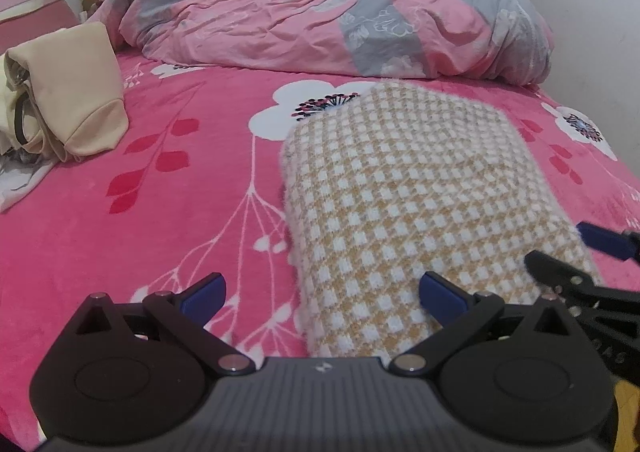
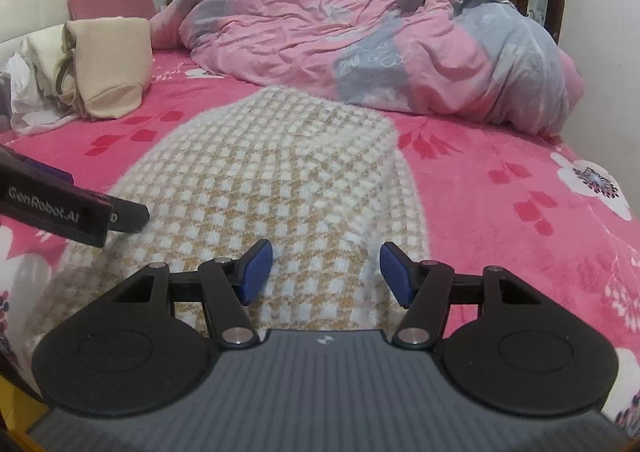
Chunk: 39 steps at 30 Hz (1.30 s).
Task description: Fold clothes
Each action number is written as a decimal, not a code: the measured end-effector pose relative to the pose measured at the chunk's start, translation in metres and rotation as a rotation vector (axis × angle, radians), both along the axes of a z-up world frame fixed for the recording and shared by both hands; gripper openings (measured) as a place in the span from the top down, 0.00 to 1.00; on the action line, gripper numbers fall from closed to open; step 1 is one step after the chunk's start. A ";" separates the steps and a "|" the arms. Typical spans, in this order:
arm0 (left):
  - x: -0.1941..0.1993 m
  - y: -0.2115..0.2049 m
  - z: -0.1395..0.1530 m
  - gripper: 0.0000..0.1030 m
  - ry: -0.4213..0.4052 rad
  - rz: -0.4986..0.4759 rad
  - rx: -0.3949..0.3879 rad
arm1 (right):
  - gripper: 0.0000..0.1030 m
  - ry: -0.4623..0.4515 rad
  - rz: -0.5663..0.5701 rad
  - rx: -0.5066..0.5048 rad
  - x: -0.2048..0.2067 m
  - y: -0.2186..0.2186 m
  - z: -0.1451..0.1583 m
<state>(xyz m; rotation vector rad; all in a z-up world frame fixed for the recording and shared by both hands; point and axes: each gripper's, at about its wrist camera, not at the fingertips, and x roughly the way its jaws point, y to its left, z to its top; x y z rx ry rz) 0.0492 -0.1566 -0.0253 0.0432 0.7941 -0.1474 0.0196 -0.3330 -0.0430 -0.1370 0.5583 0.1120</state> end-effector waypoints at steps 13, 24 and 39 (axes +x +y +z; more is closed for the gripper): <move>-0.001 -0.002 0.000 0.00 0.000 0.003 0.018 | 0.44 -0.103 0.080 -0.053 0.036 0.019 0.030; 0.002 -0.001 -0.001 0.00 0.002 0.000 0.011 | 0.43 -0.027 0.048 -0.045 0.055 0.010 0.003; -0.011 0.017 0.002 0.00 -0.089 -0.023 -0.090 | 0.40 -0.065 0.034 0.035 0.048 -0.002 -0.013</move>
